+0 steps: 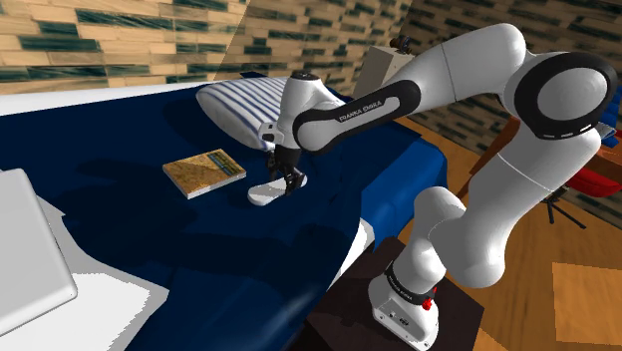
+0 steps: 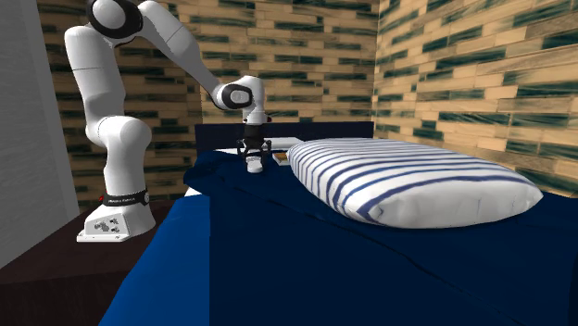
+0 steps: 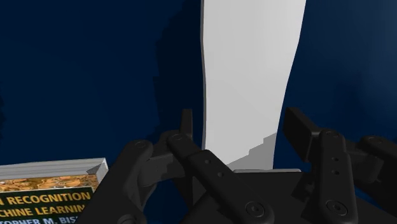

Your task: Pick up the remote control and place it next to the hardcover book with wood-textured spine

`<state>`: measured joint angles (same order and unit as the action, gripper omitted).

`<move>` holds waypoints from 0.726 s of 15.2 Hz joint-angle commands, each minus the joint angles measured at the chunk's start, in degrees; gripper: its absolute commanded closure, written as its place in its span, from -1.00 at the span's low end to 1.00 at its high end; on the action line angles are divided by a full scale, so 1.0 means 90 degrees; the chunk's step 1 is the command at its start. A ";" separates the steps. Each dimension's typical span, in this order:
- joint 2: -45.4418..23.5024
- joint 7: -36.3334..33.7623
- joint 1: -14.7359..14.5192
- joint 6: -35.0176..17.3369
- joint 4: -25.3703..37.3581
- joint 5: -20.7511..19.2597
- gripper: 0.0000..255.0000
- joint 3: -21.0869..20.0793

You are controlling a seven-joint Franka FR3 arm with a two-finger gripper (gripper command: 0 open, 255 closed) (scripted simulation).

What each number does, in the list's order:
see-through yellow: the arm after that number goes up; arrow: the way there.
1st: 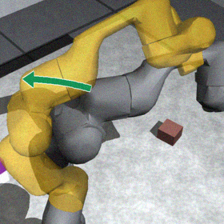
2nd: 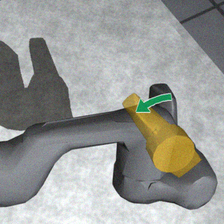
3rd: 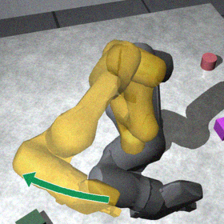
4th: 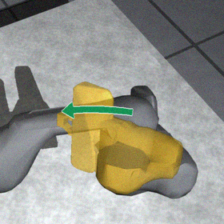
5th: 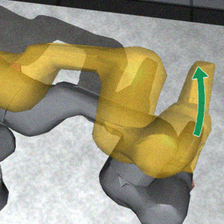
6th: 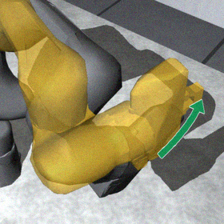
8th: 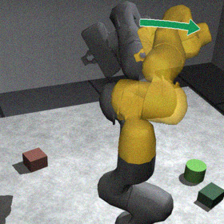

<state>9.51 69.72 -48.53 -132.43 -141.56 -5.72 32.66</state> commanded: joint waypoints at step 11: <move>0.0153 -0.0063 0.0019 0.0226 0.0094 -0.0079 -1.00 -0.0034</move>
<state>10.21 69.51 -48.39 -131.62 -141.29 -6.12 32.56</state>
